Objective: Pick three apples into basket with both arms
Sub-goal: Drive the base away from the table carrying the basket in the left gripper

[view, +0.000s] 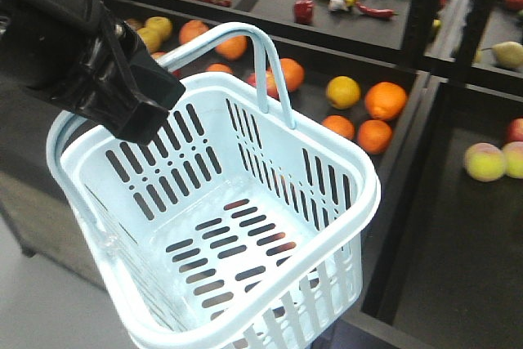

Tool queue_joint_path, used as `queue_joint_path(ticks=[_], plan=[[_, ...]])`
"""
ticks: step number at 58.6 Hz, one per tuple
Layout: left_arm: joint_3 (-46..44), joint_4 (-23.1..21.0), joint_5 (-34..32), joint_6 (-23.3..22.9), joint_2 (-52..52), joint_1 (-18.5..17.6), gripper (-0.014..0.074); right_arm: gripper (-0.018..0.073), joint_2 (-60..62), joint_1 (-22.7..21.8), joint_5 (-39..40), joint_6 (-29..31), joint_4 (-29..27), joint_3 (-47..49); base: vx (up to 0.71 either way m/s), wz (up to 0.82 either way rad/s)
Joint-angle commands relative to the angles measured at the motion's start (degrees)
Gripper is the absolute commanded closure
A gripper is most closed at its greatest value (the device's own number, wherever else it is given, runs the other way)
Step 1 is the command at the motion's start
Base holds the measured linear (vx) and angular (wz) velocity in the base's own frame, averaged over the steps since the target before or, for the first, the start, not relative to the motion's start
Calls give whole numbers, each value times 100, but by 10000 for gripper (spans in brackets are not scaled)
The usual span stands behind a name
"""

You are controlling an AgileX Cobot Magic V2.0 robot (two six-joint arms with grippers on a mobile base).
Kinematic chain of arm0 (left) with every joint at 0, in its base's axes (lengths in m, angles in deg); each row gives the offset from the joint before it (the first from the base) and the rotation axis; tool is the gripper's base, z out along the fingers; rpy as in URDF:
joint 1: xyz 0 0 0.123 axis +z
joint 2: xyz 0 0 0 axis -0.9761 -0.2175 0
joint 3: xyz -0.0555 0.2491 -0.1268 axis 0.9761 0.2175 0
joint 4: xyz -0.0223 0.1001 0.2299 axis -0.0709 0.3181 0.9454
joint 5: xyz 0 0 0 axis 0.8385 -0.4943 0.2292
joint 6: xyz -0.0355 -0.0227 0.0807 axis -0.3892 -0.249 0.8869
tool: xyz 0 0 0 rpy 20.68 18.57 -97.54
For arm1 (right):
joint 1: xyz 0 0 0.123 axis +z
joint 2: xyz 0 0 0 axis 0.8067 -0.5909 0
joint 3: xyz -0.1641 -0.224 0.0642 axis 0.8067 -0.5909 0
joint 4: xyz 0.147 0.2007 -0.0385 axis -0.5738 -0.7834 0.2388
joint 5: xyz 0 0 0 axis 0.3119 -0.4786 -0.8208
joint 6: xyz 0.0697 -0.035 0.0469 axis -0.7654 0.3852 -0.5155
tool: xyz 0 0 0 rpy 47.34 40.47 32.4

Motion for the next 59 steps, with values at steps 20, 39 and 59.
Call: queue_joint_path(ticks=[20, 39, 59], plan=[[-162, -71, -236, -66, 155, 15, 602, 564, 67, -24, 428, 37, 14, -79, -12, 42], [-162, -71, -236, -66, 155, 15, 602, 564, 67, -24, 428, 37, 14, -79, -13, 46], [-162, -71, -236, -66, 155, 15, 602, 564, 67, -24, 428, 37, 14, -79, -13, 51]])
